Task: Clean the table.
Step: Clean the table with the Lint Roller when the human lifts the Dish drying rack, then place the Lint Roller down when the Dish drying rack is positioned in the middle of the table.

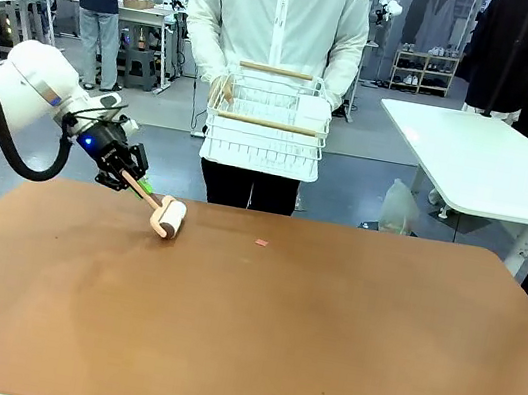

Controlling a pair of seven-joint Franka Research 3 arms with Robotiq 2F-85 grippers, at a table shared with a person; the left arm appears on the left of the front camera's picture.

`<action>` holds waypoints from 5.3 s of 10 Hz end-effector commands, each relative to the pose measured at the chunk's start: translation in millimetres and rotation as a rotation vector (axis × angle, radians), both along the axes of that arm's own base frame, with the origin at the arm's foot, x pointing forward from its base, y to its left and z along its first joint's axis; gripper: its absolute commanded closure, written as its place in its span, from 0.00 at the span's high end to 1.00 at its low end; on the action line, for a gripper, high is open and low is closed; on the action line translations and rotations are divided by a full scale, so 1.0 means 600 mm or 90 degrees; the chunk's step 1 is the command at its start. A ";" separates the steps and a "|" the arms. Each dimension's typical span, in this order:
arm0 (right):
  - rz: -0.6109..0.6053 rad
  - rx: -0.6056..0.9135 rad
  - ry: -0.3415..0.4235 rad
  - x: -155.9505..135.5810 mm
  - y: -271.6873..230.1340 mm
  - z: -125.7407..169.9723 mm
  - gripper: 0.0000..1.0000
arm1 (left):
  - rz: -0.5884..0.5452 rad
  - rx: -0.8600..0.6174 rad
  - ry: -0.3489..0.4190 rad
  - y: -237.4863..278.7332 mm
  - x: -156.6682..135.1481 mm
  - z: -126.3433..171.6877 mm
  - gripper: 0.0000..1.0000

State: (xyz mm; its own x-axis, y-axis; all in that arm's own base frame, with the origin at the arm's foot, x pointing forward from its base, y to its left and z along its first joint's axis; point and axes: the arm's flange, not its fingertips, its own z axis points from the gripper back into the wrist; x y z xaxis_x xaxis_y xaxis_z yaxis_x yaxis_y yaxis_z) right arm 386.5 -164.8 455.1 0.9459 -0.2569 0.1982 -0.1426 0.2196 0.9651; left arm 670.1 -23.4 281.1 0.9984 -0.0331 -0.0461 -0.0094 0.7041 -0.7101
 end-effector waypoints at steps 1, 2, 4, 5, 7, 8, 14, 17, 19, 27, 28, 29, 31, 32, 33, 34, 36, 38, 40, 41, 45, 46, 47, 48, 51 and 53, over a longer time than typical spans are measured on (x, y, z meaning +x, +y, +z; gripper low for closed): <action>-0.001 0.009 -0.004 0.000 0.001 0.008 1.00 | -0.003 0.014 0.009 -0.024 0.000 -0.024 0.21; -0.001 0.009 -0.004 0.000 0.001 0.008 1.00 | -0.005 0.010 0.004 -0.040 -0.007 -0.031 0.21; -0.001 0.009 -0.004 0.000 0.001 0.008 1.00 | 0.000 0.019 -0.005 -0.085 -0.017 -0.054 0.21; -0.001 0.009 -0.004 0.000 0.001 0.008 1.00 | 0.006 -0.001 -0.009 -0.114 -0.026 -0.060 0.21; -0.001 0.009 -0.004 0.000 0.001 0.008 1.00 | 0.026 -0.007 -0.013 -0.181 -0.059 -0.085 0.21; -0.001 0.009 -0.004 0.000 0.001 0.008 1.00 | 0.022 -0.002 -0.012 -0.213 -0.073 -0.097 0.21; -0.001 0.009 -0.004 0.000 0.001 0.008 1.00 | -0.038 0.007 0.023 -0.373 -0.085 -0.152 0.21; -0.001 0.009 -0.004 0.000 0.001 0.008 1.00 | -0.050 -0.010 0.009 -0.443 -0.079 -0.140 0.21; -0.001 0.009 -0.004 0.000 0.001 0.008 1.00 | -0.048 -0.032 -0.003 -0.448 -0.075 -0.102 0.21; -0.001 0.009 -0.004 0.000 0.001 0.008 1.00 | -0.054 0.087 -0.014 -0.261 -0.120 0.267 0.21; -0.001 0.009 -0.004 0.000 0.001 0.008 1.00 | -0.049 0.141 -0.031 -0.186 -0.132 0.309 0.21; -0.001 0.009 -0.004 0.000 0.001 0.008 1.00 | -0.048 0.189 -0.035 -0.105 -0.146 0.345 0.21; -0.001 0.009 -0.004 0.000 0.001 0.008 1.00 | 0.003 0.203 -0.057 0.053 -0.157 0.404 0.21; -0.001 0.009 -0.004 0.000 0.001 0.008 1.00 | 0.011 0.213 -0.061 0.076 -0.165 0.415 0.21; -0.001 0.009 -0.004 0.000 0.001 0.008 1.00 | 0.025 0.246 -0.059 0.088 -0.169 0.418 0.21; -0.001 0.009 -0.004 0.000 0.001 0.008 1.00 | 0.026 0.268 -0.064 0.091 -0.174 0.416 0.21; -0.001 0.009 -0.004 0.000 0.001 0.008 1.00 | 0.029 0.271 -0.075 0.079 -0.186 0.414 0.21; -0.001 0.009 -0.004 0.000 0.001 0.008 1.00 | 0.039 0.328 -0.068 0.064 -0.197 0.408 0.21; -0.001 0.009 -0.004 0.000 0.001 0.008 1.00 | 0.070 0.421 -0.056 0.040 -0.200 0.393 0.21; -0.001 0.009 -0.004 0.000 0.001 0.008 1.00 | 0.063 0.427 -0.054 0.031 -0.203 0.385 0.21; -0.001 0.009 -0.004 0.000 0.001 0.008 1.00 | 0.048 0.412 -0.054 0.033 -0.187 0.385 0.21; -0.001 0.009 -0.004 0.000 0.001 0.008 1.00 | 0.048 0.412 -0.054 0.033 -0.187 0.385 0.21; -0.001 0.009 -0.004 0.000 0.001 0.008 1.00 | 0.048 0.412 -0.054 0.033 -0.187 0.385 0.21; -0.001 0.009 -0.004 0.000 0.001 0.008 1.00 | 0.048 0.412 -0.054 0.033 -0.187 0.385 0.21; -0.001 0.009 -0.004 0.000 0.001 0.008 1.00 | 0.048 0.412 -0.054 0.033 -0.187 0.385 0.21; -0.001 0.009 -0.004 0.000 0.001 0.008 1.00 | 0.048 0.412 -0.054 0.033 -0.187 0.385 0.21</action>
State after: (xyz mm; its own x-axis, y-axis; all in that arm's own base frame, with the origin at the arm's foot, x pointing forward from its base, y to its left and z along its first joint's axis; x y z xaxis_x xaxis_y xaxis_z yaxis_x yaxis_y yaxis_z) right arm 386.3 -165.1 455.2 0.9457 -0.2577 0.1982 -0.1424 0.2196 0.9651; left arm 558.2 -6.0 507.0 0.9975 0.0502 0.0488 -0.0424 0.9878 -0.1498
